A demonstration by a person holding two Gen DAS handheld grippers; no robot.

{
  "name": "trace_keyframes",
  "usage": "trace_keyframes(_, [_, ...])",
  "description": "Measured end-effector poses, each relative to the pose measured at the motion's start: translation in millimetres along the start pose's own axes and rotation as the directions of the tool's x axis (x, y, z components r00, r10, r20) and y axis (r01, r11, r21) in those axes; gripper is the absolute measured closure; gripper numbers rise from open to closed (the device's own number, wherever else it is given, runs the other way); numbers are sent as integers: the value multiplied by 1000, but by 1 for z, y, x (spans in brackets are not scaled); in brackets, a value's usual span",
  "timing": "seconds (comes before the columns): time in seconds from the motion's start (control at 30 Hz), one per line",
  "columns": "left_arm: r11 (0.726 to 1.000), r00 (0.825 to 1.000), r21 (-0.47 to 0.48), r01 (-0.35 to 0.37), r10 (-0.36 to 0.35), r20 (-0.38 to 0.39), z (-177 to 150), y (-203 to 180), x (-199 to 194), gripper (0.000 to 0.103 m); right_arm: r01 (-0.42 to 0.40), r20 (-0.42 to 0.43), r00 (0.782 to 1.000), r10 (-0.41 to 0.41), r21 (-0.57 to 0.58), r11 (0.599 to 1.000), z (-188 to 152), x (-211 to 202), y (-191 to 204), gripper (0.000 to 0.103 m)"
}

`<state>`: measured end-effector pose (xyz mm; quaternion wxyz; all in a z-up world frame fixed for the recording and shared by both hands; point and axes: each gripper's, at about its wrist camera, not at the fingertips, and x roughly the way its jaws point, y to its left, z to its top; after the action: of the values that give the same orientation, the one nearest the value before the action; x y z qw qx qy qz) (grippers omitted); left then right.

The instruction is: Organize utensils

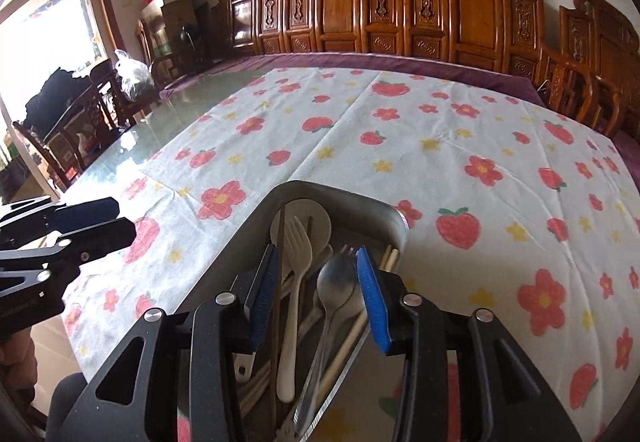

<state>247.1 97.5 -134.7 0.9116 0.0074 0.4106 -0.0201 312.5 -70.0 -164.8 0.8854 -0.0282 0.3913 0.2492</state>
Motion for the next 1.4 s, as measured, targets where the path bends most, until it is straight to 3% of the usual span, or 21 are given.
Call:
trace_keyframes(0.17, [1000, 1000, 8, 10, -10, 6, -6, -12, -17, 65, 26, 36, 999, -27, 19, 999, -18, -46, -7, 53])
trace_keyframes(0.23, [1000, 1000, 12, 16, -16, 11, -9, -18, -25, 60, 45, 46, 998, -46, 18, 999, -25, -63, -8, 47])
trace_keyframes(0.27, [1000, 1000, 17, 17, -17, 16, -11, -22, -30, 52, 56, 52, 997, -57, 20, 998, -30, -73, -9, 46])
trace_keyframes(0.37, [999, 999, 28, 22, -22, 24, -16, -31, -45, 49, 70, 60, 996, -73, 44, 997, -43, -100, -12, 44])
trace_keyframes(0.43, [999, 999, 25, 25, -26, 29, -19, -37, -53, 31, 85, 64, 994, -89, 60, 995, -52, -116, -15, 42])
trace_keyframes(0.53, [999, 998, 24, 41, -42, 49, -23, -45, -68, 25, 118, 81, 989, -124, 72, 990, -64, -144, -18, 31])
trace_keyframes(0.6, [998, 997, 12, 62, -62, 50, -25, -50, -77, 14, 137, 91, 985, -145, 87, 987, -70, -161, -21, 25])
trace_keyframes(0.7, [998, 997, 19, 63, -64, 50, -28, -61, -88, 12, 155, 105, 980, -166, 106, 982, -79, -183, -24, 9])
trace_keyframes(0.8, [997, 997, 26, 71, -72, 40, -33, -74, -97, 8, 161, 113, 978, -176, 130, 978, -89, -204, -28, 3])
trace_keyframes(1.07, [996, 996, 63, 58, -62, 64, -42, -104, -126, 8, 190, 142, 966, -215, 172, 967, -99, -244, -32, 3])
trace_keyframes(1.4, [996, 978, 77, 42, -57, 199, -31, -125, -191, 8, 222, 245, 933, -264, 186, 957, -87, -301, -28, 3])
